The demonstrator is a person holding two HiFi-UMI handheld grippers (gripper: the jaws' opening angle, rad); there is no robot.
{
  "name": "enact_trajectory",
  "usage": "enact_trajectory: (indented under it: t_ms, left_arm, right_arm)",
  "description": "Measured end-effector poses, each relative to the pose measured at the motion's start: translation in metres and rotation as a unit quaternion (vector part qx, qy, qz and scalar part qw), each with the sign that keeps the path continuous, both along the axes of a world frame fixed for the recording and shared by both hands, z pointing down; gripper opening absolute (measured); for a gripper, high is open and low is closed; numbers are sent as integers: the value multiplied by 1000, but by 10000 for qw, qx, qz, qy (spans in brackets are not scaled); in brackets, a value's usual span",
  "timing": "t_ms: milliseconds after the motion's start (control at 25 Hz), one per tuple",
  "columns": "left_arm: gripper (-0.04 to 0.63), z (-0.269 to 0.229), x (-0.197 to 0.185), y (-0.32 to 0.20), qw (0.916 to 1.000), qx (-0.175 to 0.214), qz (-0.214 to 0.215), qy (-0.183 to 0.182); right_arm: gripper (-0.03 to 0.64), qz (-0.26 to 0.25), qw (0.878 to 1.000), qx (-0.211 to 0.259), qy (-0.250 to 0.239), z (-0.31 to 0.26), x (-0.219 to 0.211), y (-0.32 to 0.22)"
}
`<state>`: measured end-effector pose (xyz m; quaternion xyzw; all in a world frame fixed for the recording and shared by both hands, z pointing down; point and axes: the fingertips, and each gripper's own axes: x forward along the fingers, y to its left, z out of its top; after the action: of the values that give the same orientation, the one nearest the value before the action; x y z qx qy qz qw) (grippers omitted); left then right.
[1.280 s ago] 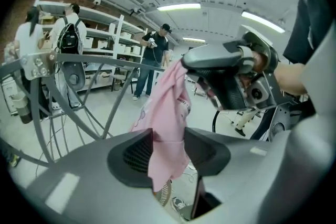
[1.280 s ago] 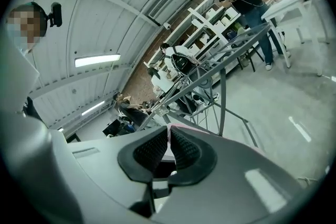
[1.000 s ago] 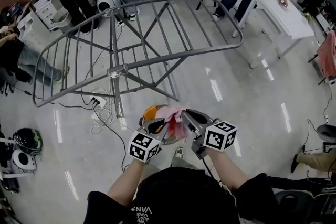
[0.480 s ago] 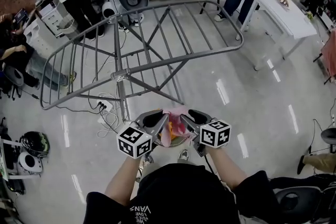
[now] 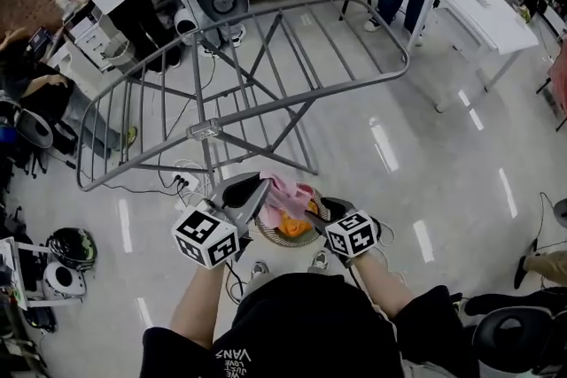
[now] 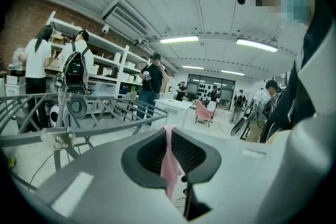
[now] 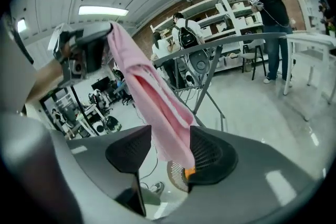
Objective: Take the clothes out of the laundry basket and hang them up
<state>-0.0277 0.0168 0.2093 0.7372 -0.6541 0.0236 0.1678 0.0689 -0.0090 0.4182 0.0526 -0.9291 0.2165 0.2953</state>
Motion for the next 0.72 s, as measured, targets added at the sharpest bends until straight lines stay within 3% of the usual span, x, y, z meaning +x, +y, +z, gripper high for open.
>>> enact_trajectory:
  t_ms: [360, 560, 600, 680, 720]
  left_arm:
    - [29, -57, -8, 9, 9988, 236, -24, -431]
    - [29, -67, -4, 16, 9984, 249, -20, -505]
    - [29, -65, -6, 16, 9984, 230, -57, -507]
    - [29, -59, -14, 20, 9984, 125, -236, -497]
    - [29, -56, -20, 23, 9982, 71, -358, -485]
  right_arm:
    - [221, 186, 9992, 291, -223, -6, -20, -40]
    - [220, -368, 9962, 793, -47, -1, -33, -40]
    - [205, -519, 9948, 880, -11, 1, -36, -37]
    - [48, -596, 9935, 969, -22, 1, -39, -34]
    - [25, -565, 9939, 944, -59, -1, -38, -34]
